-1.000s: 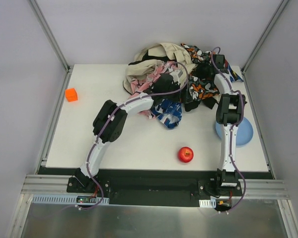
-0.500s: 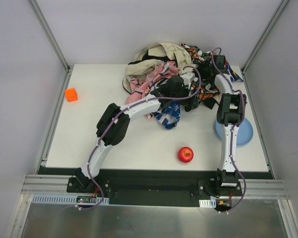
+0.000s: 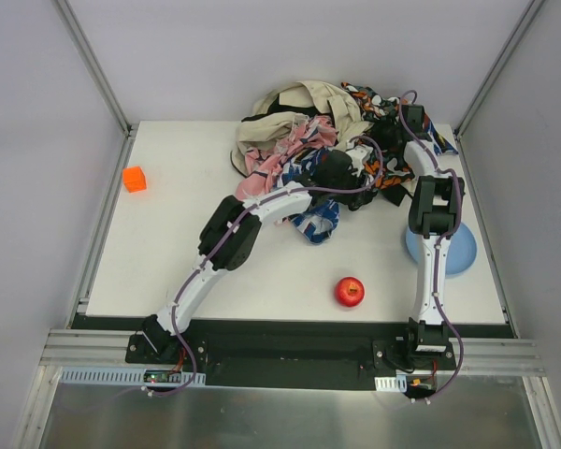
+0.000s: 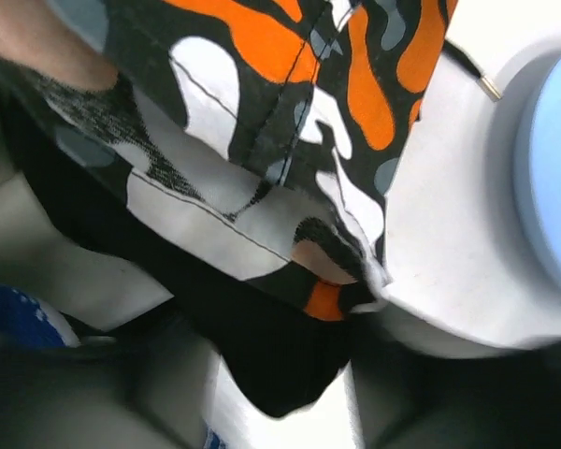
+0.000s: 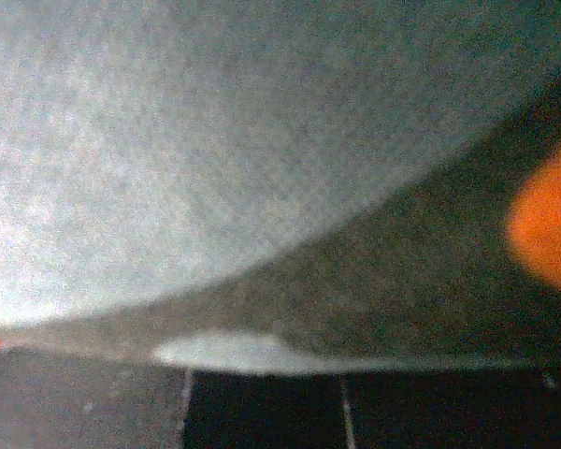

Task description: Pick out a specific cloth from the pile

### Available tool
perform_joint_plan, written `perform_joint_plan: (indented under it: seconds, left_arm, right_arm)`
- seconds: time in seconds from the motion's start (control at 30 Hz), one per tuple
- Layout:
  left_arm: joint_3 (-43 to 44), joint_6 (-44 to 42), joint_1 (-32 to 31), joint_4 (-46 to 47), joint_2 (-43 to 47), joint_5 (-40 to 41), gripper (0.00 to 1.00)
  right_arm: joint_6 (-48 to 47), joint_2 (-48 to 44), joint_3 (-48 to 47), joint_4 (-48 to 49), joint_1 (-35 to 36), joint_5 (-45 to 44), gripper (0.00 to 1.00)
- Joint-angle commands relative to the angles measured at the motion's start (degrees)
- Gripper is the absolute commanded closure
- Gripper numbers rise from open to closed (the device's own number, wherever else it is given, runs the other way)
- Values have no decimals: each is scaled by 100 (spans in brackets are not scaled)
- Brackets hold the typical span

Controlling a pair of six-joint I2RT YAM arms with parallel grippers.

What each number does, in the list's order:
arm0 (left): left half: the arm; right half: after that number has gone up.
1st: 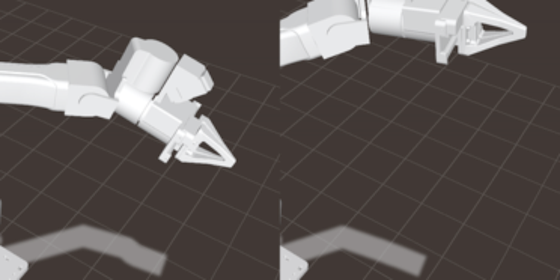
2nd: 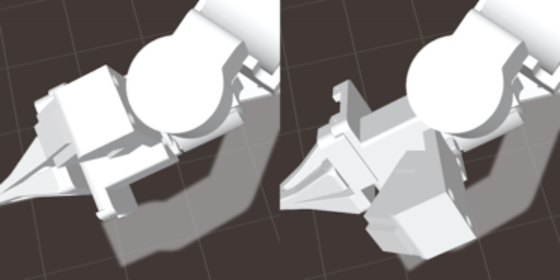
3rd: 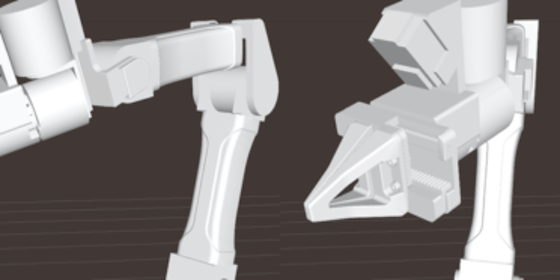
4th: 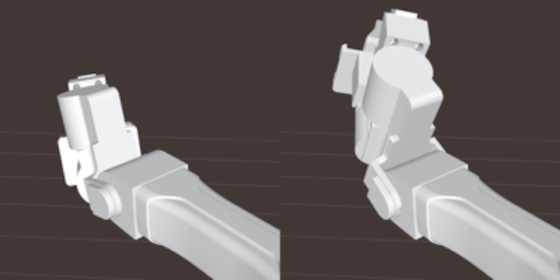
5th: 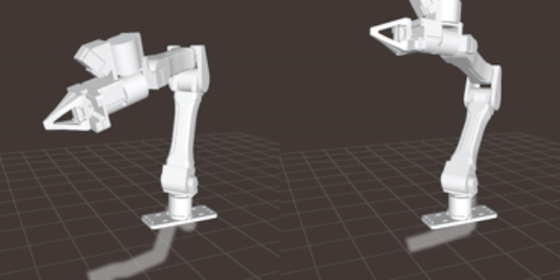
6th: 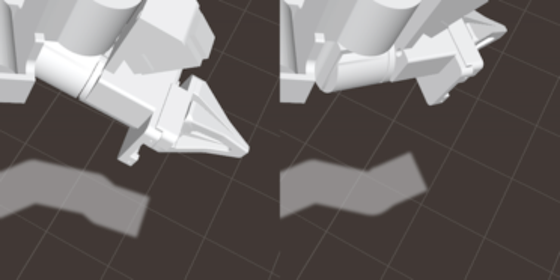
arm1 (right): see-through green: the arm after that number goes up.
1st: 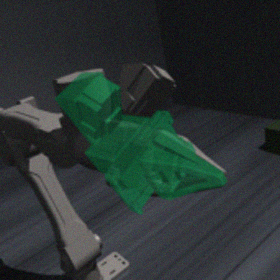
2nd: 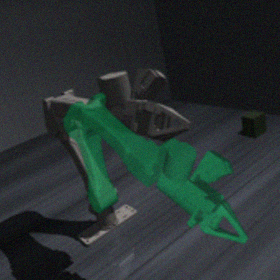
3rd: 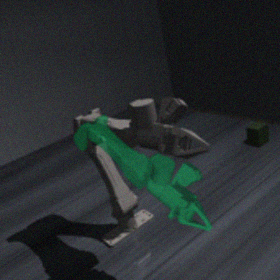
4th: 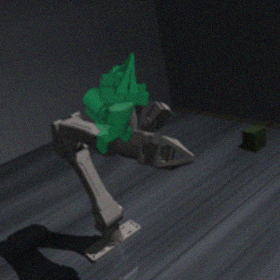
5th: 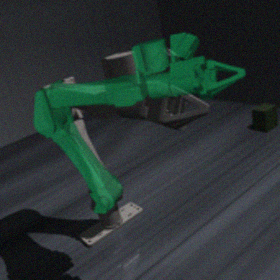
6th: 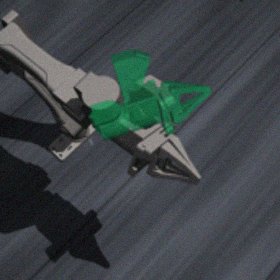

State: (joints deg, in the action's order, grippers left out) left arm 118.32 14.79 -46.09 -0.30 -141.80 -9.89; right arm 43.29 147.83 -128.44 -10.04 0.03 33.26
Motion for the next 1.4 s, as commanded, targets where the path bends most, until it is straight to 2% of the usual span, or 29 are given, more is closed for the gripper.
perform_joint_plan:
  seconds: [0.0,0.07,0.1,0.23,0.37,0.53,0.77,0.93,1.03,1.17,1.37]
  left_arm:
    - [105,-151,-41,-85,213,162,75]
    - [-308,-204,-41,-85,624,250,94]
    - [-571,-213,-50,-76,871,320,100]
    - [-1739,-371,-58,168,2197,741,100]
    - [-2217,-906,-32,293,3594,1252,100]
    - [-1937,-1215,214,206,4826,1392,100]
    - [-777,-2066,451,-304,5653,2543,100]
    - [-512,-2743,556,-331,6128,3650,100]
    - [-704,-2920,644,-322,6435,4186,100]
    - [-1678,-2508,1004,-340,6892,4321,100]
    - [-3348,-1183,1541,-445,7472,4110,100]
  right_arm:
    - [22,-228,197,-463,-99,-232,99]
    - [48,-246,179,-455,-161,-302,99]
    - [48,-237,136,-455,-205,-354,99]
    - [-101,-114,-285,-822,-451,-732,99]
    - [-513,-123,-506,-1131,-645,-1030,99]
    - [-997,-272,-392,-1351,-759,-1584,99]
    - [-1208,-369,-339,-1465,-926,-1761,99]
    - [-1744,-702,-208,-1580,-926,-1998,99]
    - [-1946,-887,-155,-1554,-909,-1885,99]
    - [-2376,-1203,-129,-1667,-812,-1840,98]
    - [-3062,-1835,-85,-2106,-592,-2217,92]
